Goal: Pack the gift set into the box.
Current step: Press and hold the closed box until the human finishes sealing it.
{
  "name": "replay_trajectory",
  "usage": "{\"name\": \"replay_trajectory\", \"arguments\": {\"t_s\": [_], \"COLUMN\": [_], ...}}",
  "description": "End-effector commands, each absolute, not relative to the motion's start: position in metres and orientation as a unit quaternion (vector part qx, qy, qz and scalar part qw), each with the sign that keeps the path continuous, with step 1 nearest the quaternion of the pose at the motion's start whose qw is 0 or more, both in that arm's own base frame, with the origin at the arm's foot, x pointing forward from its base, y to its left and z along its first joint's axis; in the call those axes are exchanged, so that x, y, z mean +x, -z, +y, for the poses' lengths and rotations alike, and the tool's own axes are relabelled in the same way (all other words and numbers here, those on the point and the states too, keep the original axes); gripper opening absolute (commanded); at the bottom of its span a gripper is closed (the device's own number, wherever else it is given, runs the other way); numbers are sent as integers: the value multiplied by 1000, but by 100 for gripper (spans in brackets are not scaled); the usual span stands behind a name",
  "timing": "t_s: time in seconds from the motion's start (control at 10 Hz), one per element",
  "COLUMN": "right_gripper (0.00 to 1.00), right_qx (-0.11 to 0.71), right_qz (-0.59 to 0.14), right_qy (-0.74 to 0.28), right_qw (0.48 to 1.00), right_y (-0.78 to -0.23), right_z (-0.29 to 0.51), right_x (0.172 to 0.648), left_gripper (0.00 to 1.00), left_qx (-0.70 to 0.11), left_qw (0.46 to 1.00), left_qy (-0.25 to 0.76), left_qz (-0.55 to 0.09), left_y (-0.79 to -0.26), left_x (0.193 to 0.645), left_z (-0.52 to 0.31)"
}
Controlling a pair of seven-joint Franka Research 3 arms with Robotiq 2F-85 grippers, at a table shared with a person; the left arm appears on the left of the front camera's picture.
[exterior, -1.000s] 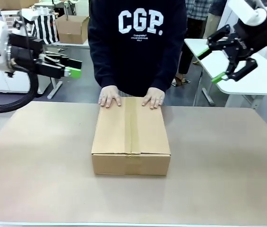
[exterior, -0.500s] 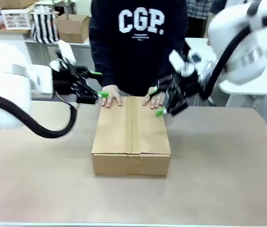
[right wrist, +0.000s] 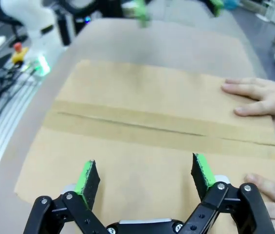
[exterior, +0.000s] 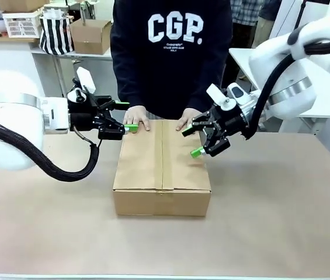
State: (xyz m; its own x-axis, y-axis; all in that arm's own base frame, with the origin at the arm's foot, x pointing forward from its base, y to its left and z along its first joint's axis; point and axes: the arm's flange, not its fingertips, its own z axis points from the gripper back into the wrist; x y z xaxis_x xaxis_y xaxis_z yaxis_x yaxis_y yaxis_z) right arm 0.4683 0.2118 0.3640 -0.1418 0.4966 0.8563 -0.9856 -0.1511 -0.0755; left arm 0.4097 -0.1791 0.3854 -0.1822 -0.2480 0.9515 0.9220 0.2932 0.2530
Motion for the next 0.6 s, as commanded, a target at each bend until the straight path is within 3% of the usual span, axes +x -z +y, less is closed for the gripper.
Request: {"name": "replay_trajectory", "arguments": {"t_s": [0.0, 0.1, 0.2, 0.5], "right_gripper": [100, 100, 100, 100], "right_qx": [311, 312, 284, 340], "right_qz": [-398, -408, -417, -373], "right_qy": [-646, -615, -605, -594], "right_qw": [572, 598, 616, 626], "right_y": [-381, -381, -381, -367], "right_z": [246, 242, 242, 222], "right_x": [439, 425, 417, 410], "left_gripper": [100, 100, 100, 100], "left_qx": [-329, -365, -385, -359], "left_qw": [518, 474, 464, 495], "left_qy": [570, 582, 585, 594], "left_qz": [-546, -550, -543, -523], "left_y": [-369, -362, -357, -343], "left_x": [403, 401, 403, 413], "left_z": [-192, -188, -186, -181]}}
